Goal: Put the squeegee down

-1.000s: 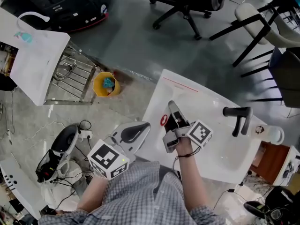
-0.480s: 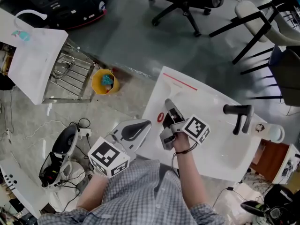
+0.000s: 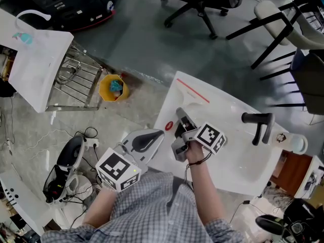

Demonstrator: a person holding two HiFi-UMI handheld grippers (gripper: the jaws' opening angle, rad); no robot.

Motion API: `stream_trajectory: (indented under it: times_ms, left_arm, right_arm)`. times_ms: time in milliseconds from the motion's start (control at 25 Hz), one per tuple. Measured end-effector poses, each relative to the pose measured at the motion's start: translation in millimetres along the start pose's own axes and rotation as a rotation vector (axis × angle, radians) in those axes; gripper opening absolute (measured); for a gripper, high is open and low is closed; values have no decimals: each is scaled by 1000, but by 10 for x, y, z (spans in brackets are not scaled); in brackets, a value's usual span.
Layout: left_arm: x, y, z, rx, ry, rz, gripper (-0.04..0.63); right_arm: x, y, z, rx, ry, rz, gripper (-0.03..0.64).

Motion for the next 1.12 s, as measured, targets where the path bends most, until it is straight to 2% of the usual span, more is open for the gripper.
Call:
stream_trajectory:
  times_ms: [240,360,520,960,1000,1120]
  left_arm:
    - [-3,-7,4,4,1,-1,5]
    - [4,-15,-6,2,1,2,5]
    - [6,-29,-19,3,5,1,5]
    - [-102,-85,-262,-10,-2,13,5]
    - [-120,-86,-298,-11,-5,14,5]
    - [-182,-109,-417,-21,-14,16,5]
  right_arm:
    - [-51,68,79,202,-41,66,46]
    - [-48,65,104,265,-54,70,80]
    - [-1,70,87,271,-44,47,119]
    - [459,191,-38,237,-39,-15,122]
    - [526,201,-50,241,-47,-23,117]
    - [741,234,-90,276,-69,-44,29]
Point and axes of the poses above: the fingertips, and each gripper's own axes: x backward along the fingers, z to its left, y out of its top, the point moved 9 cm from there along x, backward along the fingers, and after that the axes turned 4 degrees about x, right-handed, at the moved point
